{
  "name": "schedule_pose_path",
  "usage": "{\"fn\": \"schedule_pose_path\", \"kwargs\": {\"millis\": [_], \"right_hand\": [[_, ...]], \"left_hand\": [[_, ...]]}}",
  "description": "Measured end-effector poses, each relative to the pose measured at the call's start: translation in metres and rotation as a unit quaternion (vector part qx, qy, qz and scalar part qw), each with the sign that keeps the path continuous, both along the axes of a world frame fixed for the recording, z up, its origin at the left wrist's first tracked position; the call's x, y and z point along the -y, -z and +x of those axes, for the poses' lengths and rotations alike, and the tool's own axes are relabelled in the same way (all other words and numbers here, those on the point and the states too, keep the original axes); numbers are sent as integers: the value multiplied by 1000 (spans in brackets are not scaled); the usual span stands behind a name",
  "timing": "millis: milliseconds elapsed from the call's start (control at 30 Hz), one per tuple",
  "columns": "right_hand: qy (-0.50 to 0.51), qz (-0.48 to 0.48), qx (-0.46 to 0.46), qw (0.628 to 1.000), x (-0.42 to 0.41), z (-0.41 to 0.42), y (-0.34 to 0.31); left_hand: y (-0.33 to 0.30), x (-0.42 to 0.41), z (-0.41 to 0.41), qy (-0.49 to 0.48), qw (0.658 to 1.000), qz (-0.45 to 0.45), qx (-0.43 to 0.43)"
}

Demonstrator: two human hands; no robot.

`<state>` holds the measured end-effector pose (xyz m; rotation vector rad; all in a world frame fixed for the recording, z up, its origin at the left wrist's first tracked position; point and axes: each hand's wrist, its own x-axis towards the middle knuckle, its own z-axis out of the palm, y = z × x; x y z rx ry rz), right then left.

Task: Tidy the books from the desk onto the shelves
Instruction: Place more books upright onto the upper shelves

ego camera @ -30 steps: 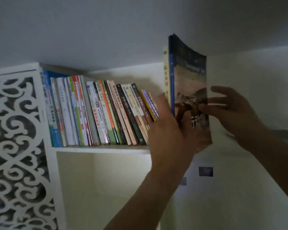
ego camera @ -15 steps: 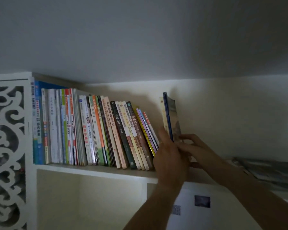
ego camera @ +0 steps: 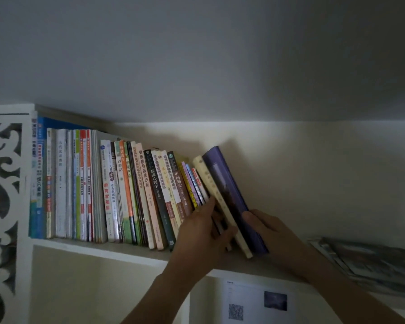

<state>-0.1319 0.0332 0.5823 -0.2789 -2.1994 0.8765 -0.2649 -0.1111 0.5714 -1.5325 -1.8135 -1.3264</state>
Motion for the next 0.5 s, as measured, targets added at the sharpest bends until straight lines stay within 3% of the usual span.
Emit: {"fn": "schedule_pose_path", "kwargs": {"millis": [167,233,300,400,500], "right_hand": [[139,256,-38,956,6,-12,7],[156,301,-23,940,9,-16,8],[200,322,-31,925,14,-18,8],[231,400,-135,876,33,-21,10],[196,428,-167,866,54,-25,8]], "left_hand": [[10,2,9,-25,998,53,31],[9,3,20,-8,994,91,66],[5,3,32,-35,993,106,43],[-7,5,51,-24,993,88,80],[-18,5,57,-34,975,163,150]]}}
